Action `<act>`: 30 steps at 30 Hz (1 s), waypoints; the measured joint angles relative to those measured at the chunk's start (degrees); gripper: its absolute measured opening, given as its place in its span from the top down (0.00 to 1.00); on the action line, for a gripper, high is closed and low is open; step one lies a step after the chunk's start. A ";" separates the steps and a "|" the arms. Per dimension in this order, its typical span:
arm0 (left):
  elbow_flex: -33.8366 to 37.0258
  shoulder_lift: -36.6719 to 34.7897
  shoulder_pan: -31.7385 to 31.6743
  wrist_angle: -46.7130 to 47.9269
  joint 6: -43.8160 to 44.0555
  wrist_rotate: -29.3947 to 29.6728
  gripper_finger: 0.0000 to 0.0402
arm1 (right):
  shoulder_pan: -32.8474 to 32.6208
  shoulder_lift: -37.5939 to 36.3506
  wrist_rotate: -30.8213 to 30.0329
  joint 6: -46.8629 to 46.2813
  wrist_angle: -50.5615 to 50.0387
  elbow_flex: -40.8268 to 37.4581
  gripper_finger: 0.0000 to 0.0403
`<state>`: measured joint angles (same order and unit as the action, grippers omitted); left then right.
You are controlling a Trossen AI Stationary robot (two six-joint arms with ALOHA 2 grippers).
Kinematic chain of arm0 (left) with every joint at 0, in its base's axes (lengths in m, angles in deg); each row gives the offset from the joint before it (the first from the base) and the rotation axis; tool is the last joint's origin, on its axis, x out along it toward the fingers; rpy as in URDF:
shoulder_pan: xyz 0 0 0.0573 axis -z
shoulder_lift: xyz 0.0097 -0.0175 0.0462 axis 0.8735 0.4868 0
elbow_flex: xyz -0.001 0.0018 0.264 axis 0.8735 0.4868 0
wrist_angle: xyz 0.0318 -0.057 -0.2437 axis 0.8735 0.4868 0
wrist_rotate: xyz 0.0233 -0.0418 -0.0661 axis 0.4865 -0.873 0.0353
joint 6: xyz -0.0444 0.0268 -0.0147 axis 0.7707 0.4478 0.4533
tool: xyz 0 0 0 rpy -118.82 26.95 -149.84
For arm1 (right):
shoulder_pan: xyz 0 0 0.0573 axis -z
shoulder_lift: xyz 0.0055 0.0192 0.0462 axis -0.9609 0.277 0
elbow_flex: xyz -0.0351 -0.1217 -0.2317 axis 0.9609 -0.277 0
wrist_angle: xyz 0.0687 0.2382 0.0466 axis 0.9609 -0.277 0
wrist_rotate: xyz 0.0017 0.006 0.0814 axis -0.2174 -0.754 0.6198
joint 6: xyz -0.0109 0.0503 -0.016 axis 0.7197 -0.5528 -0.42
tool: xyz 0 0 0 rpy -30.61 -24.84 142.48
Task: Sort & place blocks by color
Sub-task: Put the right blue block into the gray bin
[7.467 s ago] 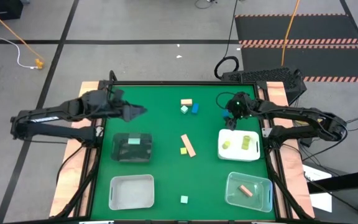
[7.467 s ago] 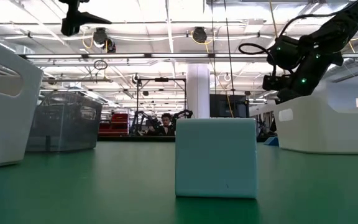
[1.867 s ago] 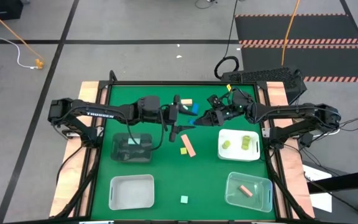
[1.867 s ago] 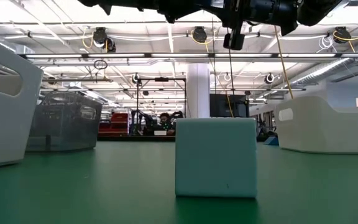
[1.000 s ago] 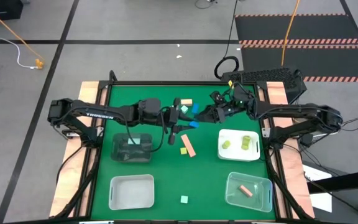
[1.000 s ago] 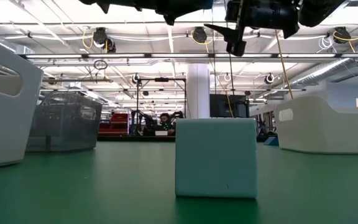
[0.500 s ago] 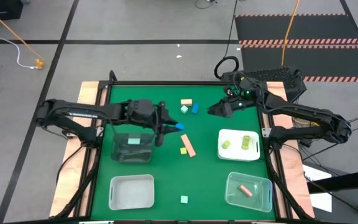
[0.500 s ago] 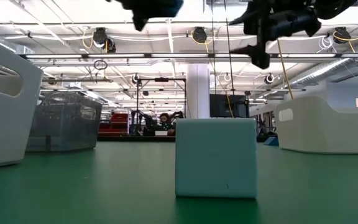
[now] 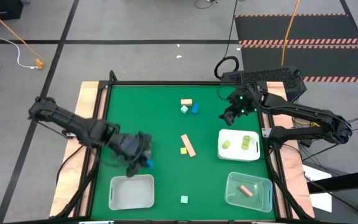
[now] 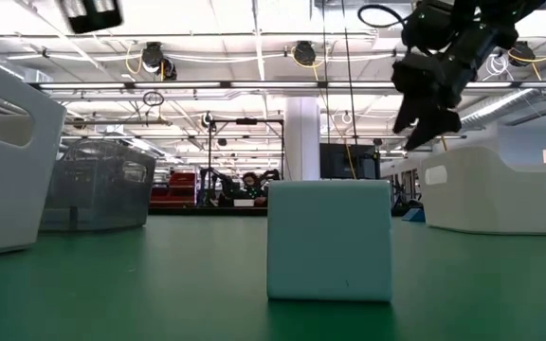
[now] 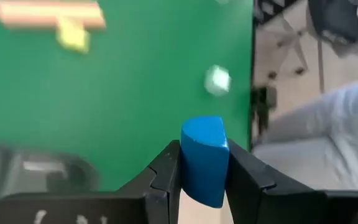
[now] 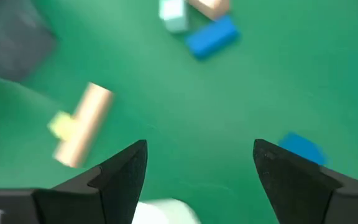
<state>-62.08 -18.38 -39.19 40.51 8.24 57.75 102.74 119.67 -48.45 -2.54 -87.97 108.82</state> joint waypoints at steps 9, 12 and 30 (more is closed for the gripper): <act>0.10 0.81 12.91 9.72 19.41 1.01 0.78 | -0.02 0.00 -4.80 5.23 -2.69 0.00 0.30; 0.29 2.45 15.71 10.73 22.45 0.05 0.78 | -0.02 0.00 -4.89 5.17 -2.71 0.00 0.30; 0.81 14.59 18.85 9.77 20.02 -0.15 0.66 | -0.02 0.02 -4.67 3.33 3.58 -11.57 0.30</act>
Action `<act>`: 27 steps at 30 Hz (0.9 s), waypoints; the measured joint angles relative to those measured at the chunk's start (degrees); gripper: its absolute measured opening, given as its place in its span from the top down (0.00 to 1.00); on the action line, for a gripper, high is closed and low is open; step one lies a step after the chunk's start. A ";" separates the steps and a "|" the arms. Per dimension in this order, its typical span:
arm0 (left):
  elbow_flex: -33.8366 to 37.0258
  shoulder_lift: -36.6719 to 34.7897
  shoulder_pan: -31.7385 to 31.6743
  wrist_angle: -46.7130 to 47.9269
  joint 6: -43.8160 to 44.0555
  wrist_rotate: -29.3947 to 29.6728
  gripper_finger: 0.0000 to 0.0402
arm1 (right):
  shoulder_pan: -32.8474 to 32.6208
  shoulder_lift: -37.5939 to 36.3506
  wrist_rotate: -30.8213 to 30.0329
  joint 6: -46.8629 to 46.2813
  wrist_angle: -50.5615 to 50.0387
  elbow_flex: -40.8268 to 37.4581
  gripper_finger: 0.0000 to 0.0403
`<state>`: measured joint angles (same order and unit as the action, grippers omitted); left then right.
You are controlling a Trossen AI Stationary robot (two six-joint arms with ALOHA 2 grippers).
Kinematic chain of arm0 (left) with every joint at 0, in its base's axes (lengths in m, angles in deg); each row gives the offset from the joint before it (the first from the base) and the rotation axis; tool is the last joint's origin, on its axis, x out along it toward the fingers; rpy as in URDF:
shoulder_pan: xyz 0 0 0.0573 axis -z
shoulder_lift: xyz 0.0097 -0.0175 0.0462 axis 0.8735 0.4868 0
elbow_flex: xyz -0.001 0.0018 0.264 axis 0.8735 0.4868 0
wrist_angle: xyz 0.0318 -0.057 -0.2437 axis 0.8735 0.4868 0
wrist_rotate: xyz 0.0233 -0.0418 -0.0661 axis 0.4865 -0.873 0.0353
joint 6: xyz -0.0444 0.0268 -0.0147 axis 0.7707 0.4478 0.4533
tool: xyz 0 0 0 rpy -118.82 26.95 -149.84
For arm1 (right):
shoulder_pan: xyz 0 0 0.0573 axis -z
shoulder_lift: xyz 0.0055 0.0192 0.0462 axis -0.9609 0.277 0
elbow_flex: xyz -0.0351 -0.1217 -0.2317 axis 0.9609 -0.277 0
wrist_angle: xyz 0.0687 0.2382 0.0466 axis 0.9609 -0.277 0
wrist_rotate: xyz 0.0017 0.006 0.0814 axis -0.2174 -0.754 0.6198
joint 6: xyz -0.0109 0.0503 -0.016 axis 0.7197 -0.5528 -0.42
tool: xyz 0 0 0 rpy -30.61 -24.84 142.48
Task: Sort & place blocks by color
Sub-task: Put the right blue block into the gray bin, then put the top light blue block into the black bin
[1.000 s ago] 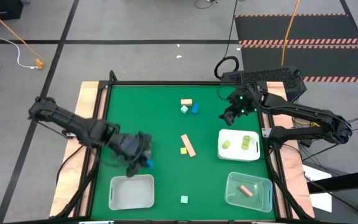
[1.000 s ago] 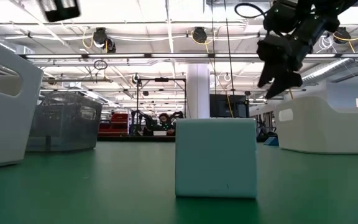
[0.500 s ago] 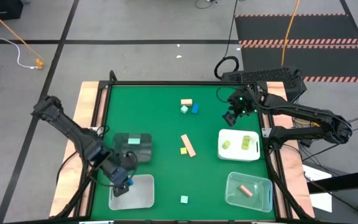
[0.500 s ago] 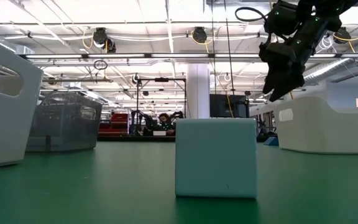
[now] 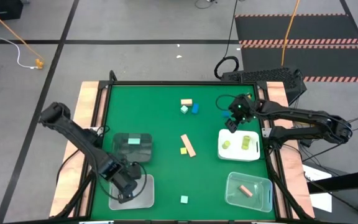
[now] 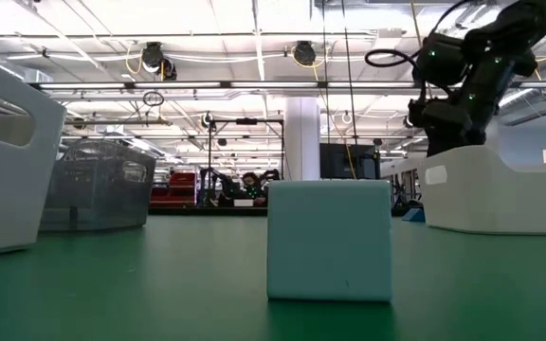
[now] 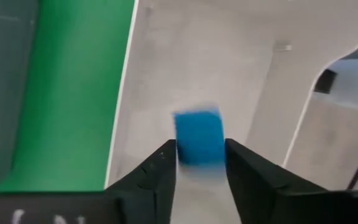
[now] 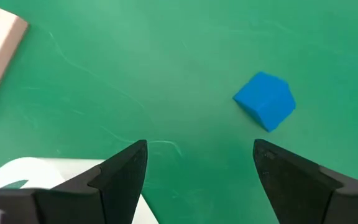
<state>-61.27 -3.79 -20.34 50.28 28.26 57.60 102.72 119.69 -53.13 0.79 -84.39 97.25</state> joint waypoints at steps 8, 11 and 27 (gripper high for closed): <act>0.00 1.28 -0.02 -0.01 -0.52 0.00 0.54 | -0.02 0.00 0.00 -0.95 1.98 -1.81 0.30; -0.03 0.45 -0.04 -0.01 -1.43 0.00 0.52 | -0.02 0.00 0.11 -0.95 3.35 -1.81 0.30; -5.01 -11.78 -4.13 0.12 -5.42 20.97 0.50 | -0.02 0.00 -4.93 20.33 10.60 -2.38 0.30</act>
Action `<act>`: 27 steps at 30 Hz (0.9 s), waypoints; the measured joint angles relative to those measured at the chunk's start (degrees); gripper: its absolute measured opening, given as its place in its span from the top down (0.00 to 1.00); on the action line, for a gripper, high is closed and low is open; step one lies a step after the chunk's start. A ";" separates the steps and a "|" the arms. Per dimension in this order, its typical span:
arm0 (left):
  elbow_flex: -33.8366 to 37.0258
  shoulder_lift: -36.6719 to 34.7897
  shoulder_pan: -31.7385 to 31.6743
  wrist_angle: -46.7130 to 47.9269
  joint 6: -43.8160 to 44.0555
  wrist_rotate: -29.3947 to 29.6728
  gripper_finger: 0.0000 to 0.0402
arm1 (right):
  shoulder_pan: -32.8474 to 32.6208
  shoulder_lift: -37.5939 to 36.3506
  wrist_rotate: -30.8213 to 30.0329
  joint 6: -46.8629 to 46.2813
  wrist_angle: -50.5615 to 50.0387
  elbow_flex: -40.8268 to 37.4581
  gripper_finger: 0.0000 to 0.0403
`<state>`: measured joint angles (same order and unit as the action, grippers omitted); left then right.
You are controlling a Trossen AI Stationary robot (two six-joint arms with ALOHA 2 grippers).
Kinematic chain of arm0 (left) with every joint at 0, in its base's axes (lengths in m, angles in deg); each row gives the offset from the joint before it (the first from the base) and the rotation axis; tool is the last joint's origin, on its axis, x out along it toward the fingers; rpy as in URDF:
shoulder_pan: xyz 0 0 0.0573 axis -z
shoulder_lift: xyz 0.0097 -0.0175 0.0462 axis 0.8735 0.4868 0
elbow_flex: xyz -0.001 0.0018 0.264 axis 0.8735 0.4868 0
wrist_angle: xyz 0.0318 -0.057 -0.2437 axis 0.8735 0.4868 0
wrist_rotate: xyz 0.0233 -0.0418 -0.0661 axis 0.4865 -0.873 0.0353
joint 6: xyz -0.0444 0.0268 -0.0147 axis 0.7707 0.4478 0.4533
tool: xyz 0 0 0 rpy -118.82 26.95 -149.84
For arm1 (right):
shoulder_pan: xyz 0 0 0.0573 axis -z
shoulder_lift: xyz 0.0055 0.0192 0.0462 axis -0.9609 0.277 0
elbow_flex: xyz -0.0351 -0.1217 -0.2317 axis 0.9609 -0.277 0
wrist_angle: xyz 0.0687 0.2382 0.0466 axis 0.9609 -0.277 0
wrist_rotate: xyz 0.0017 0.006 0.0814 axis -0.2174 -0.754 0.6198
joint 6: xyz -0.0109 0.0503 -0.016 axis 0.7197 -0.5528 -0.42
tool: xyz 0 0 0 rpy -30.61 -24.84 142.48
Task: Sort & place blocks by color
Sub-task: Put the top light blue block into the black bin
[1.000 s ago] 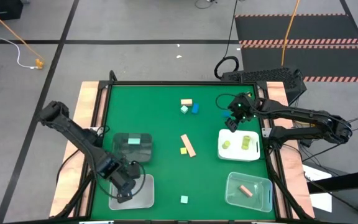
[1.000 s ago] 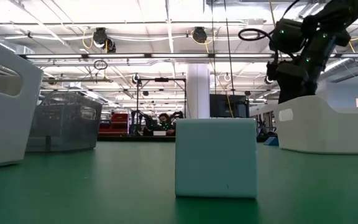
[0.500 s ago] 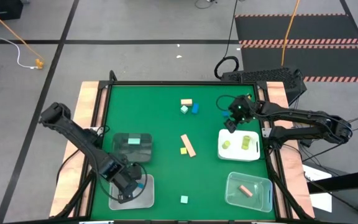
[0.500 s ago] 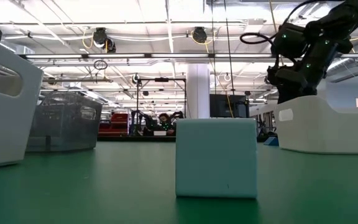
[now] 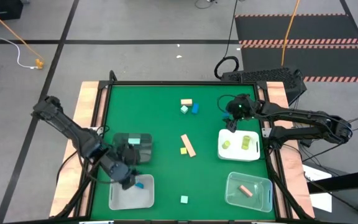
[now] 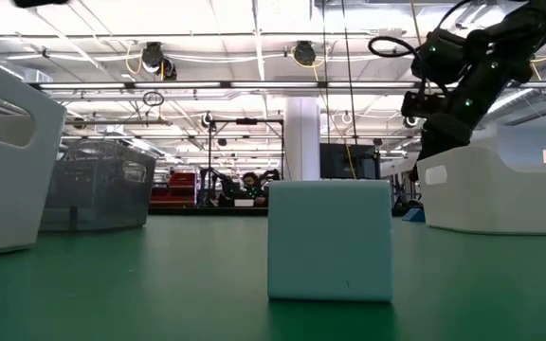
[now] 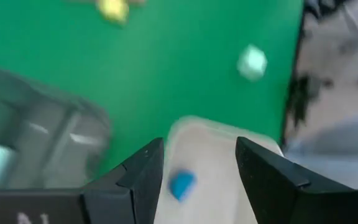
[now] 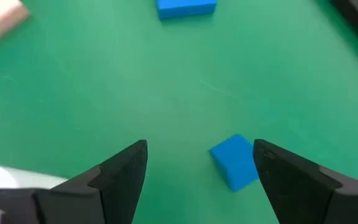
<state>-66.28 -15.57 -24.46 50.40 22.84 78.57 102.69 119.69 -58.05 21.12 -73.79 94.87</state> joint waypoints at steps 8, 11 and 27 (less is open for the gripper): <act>-0.02 -4.80 -5.93 -0.18 -8.57 9.04 0.50 | 0.00 0.00 -2.48 1.68 8.25 -6.13 0.30; -0.02 -5.39 -8.54 -0.20 -12.96 9.17 0.50 | 0.04 0.10 -2.86 1.60 12.30 -8.17 0.30; -0.02 -5.46 -18.06 -3.35 -27.38 7.54 0.50 | -0.90 -0.16 -0.78 -10.59 17.47 -10.27 0.30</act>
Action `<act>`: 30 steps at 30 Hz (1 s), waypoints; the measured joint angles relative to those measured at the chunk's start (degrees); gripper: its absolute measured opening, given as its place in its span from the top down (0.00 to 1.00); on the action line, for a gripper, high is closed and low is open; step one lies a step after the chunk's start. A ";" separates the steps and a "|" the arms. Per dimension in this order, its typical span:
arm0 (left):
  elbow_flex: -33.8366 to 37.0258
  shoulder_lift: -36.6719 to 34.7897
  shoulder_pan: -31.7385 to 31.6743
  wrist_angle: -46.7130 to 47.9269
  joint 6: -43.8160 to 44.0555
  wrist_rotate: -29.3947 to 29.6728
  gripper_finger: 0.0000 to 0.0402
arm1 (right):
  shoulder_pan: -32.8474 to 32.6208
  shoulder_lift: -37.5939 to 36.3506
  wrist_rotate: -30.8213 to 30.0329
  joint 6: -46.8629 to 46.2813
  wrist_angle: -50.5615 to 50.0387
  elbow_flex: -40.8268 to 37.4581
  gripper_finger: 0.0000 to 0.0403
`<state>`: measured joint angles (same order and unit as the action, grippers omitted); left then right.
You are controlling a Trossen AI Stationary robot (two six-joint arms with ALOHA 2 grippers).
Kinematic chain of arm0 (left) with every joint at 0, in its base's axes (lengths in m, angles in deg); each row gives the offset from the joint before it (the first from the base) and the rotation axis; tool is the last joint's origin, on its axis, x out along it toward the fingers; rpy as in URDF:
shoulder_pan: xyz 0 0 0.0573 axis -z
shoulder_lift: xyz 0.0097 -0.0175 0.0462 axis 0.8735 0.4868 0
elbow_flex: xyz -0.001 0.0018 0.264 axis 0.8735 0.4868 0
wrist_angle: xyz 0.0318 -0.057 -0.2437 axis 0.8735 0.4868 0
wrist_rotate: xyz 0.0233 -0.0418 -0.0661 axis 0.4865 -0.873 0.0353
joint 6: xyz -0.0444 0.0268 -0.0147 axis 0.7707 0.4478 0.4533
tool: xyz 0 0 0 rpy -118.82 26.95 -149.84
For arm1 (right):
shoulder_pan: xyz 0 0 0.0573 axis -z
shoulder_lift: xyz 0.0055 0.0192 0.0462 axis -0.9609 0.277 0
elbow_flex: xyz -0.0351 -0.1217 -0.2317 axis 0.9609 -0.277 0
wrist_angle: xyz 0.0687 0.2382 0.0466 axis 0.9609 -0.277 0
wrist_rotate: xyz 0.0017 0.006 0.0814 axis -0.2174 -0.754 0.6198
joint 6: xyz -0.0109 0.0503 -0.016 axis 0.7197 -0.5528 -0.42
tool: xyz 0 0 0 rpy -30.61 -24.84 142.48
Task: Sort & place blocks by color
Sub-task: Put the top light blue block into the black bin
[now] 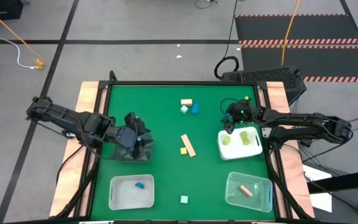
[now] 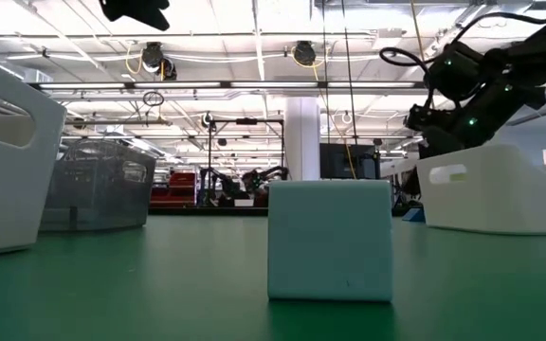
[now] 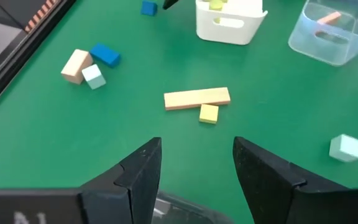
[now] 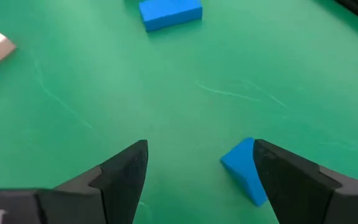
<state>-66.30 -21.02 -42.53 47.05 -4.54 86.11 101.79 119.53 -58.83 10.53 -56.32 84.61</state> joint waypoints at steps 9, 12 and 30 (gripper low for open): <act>0.00 0.00 -2.81 0.17 -4.70 -0.33 0.50 | -0.60 -2.02 -1.74 -8.79 7.52 2.82 0.30; 0.00 0.00 -5.20 0.18 -6.99 -0.31 0.50 | -0.60 -1.50 -4.94 -14.97 14.01 2.88 0.30; 0.02 0.52 -28.20 -4.47 -23.57 -0.53 0.50 | -3.52 0.84 -6.74 -19.12 20.21 5.58 0.30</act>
<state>-66.28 -20.50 -70.73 42.58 -28.11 85.57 98.27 120.36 -65.57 -8.59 -36.10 90.18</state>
